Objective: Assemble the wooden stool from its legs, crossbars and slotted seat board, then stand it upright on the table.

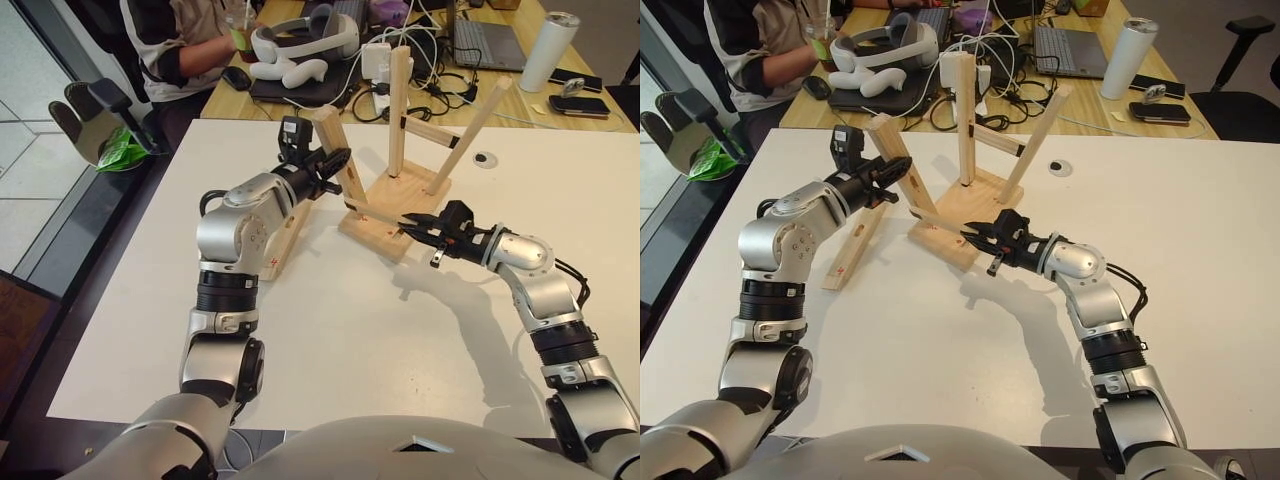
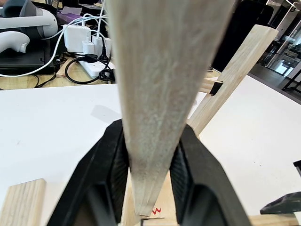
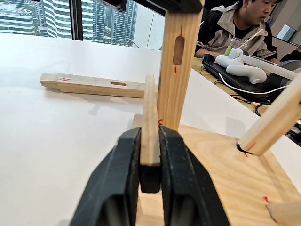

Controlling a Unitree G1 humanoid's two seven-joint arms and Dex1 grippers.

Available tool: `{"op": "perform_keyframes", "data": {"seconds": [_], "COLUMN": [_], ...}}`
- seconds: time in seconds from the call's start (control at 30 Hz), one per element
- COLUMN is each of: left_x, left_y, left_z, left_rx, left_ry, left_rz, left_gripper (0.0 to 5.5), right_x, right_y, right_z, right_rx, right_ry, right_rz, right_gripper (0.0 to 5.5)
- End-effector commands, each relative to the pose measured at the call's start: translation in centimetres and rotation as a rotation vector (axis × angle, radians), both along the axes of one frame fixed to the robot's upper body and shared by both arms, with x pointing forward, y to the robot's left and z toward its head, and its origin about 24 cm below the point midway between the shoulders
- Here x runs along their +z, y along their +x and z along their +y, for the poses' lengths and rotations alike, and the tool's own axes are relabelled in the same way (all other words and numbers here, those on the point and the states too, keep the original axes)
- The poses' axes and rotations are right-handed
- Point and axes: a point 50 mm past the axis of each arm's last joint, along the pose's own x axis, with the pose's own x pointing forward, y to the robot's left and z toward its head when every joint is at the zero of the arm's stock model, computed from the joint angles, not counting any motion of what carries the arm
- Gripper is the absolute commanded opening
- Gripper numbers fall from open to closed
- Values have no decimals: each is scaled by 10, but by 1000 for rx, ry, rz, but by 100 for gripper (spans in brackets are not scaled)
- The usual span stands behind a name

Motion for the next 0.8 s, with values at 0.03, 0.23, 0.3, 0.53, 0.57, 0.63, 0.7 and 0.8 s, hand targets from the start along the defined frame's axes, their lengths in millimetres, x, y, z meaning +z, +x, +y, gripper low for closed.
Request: {"op": "perform_keyframes", "data": {"seconds": [0.03, 0.23, 0.3, 0.53, 0.57, 0.63, 0.7, 0.8], "left_x": [5, 4, 4, 6, 5, 5, 6, 6], "left_y": [0, 0, 1, 1, 0, 0, 0, 0], "left_z": [-9, -4, -3, 0, -1, -1, -2, -2], "left_rx": [-54, -40, -35, -29, -30, -33, -41, -45], "left_ry": [-29, -25, -23, -22, -22, -22, -20, -20], "left_rz": [-4, 3, 3, 3, 4, 5, 5, 5], "left_gripper": [104, 104, 104, 104, 104, 104, 104, 104], "right_x": [22, 34, 35, 36, 36, 35, 34, 34], "right_y": [7, 0, -11, -37, -36, -33, -28, -23], "right_z": [-3, -12, -16, -35, -35, -34, -35, -34], "right_rx": [-44, -52, -25, -50, -66, -94, -128, -148], "right_ry": [68, 114, 102, 50, 53, 54, 51, 55], "right_rz": [-95, -141, -128, -121, -131, -151, -171, -187], "right_gripper": [40, 40, 40, 40, 40, 40, 40, 40]}}
